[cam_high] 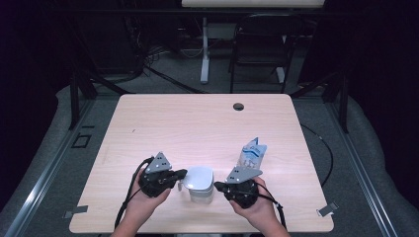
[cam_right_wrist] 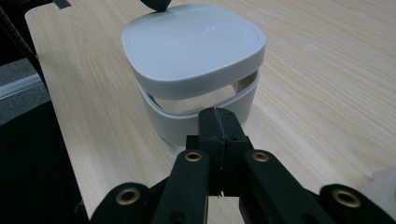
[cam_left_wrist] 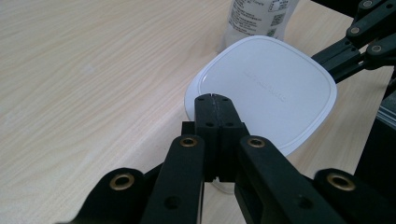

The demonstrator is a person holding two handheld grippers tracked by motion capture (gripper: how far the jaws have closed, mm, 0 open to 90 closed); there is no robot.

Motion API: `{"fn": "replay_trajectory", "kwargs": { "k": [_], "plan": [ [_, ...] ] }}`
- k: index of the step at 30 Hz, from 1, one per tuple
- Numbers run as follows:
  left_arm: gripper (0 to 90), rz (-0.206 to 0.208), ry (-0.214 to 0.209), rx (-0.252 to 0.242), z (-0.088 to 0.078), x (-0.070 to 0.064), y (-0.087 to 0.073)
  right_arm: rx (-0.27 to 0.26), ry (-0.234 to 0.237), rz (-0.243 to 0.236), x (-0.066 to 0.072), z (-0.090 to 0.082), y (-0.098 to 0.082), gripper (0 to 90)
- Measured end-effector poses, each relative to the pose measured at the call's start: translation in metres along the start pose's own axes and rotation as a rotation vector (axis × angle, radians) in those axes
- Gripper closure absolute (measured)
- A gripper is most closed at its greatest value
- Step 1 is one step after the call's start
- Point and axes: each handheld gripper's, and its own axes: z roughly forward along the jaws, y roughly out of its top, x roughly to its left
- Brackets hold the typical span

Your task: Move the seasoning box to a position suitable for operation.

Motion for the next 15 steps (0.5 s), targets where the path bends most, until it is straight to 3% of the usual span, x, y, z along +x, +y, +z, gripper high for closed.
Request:
{"fn": "replay_trajectory", "kwargs": {
  "k": [15],
  "plan": [
    [90.0, 0.000, 0.002, 0.000, -0.0001, -0.0003, -0.0002, -0.005, 0.010, -0.005, 0.0021, 0.0014, 0.0007, 90.0]
  ]
}}
